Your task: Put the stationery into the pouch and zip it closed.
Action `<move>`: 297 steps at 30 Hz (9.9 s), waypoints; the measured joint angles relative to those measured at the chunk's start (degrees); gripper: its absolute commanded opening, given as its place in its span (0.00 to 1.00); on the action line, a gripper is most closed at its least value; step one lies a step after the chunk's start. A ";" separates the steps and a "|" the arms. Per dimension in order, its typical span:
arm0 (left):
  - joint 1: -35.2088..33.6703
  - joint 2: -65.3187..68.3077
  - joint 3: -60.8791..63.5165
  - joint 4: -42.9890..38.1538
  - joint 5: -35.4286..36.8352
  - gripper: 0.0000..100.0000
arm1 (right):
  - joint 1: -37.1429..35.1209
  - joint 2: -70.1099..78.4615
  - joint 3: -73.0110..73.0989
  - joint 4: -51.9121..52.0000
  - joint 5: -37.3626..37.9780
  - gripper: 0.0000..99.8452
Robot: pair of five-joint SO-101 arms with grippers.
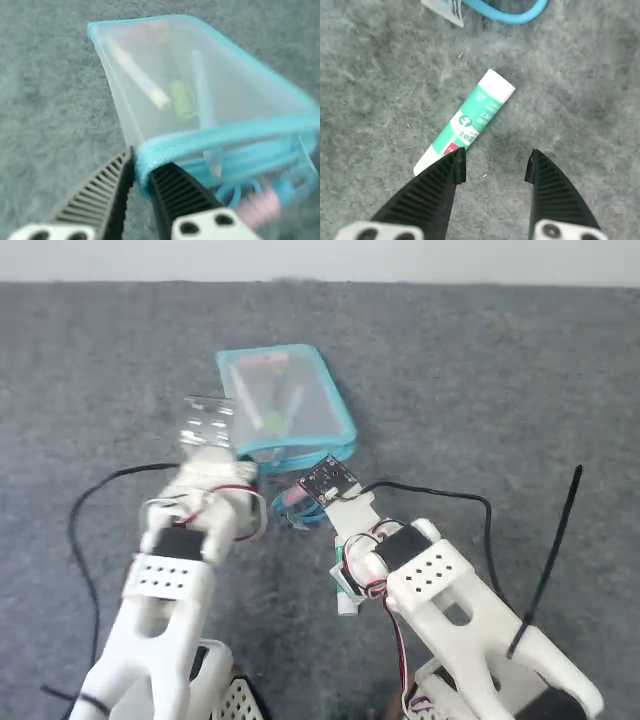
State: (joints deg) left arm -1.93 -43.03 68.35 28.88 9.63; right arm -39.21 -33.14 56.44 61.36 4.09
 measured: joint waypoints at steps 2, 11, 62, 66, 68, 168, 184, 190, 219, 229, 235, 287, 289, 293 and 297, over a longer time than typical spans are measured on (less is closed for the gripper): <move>-5.27 0.00 -0.88 0.09 3.52 0.01 | 0.00 0.00 0.18 0.00 0.00 0.20; 5.71 -0.09 0.18 1.41 1.23 0.01 | 0.00 -0.35 1.58 -2.64 0.00 0.20; -4.04 -0.09 1.41 -3.25 3.69 0.01 | 9.85 -1.05 4.40 -2.29 0.26 0.10; -4.04 -0.09 1.41 -3.25 3.69 0.01 | 13.45 0.97 3.69 -2.46 5.89 0.09; -4.04 -0.09 1.41 -3.25 3.69 0.01 | 16.09 3.87 2.29 -2.99 6.68 0.06; 10.99 -0.09 7.38 -10.46 3.87 0.01 | 5.71 52.66 -74.99 39.21 8.70 0.01; 10.90 -0.09 7.30 -9.58 4.22 0.01 | 8.18 62.68 -101.63 39.30 4.31 0.03; 10.81 -0.09 7.12 -9.67 4.31 0.01 | 6.59 65.58 -107.08 39.30 4.13 0.20; 10.99 -0.09 7.38 -8.88 3.78 0.01 | 12.40 32.79 -99.69 39.38 8.62 0.18; 9.23 -8.44 3.52 4.31 -0.26 0.01 | 17.58 4.92 -45.01 16.35 16.97 0.18; 7.91 -23.21 -3.69 24.62 -4.13 0.01 | 17.67 -5.98 -16.70 -0.26 18.55 0.18; 2.46 -29.80 -6.95 32.44 -8.88 0.01 | -1.23 -24.62 -2.90 -4.22 23.30 0.37; 2.46 -29.80 -6.95 32.44 -8.88 0.01 | -2.46 -24.62 -2.99 -3.69 23.38 0.37; 2.46 -29.80 -6.95 32.44 -8.88 0.01 | -2.37 -24.70 -5.01 -3.25 23.38 0.37; 2.55 -29.80 -6.95 32.44 -8.88 0.01 | -1.32 -24.70 -5.10 -2.90 24.26 0.37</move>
State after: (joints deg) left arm 0.62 -72.84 61.41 61.32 0.75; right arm -40.53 -57.85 51.34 58.46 28.35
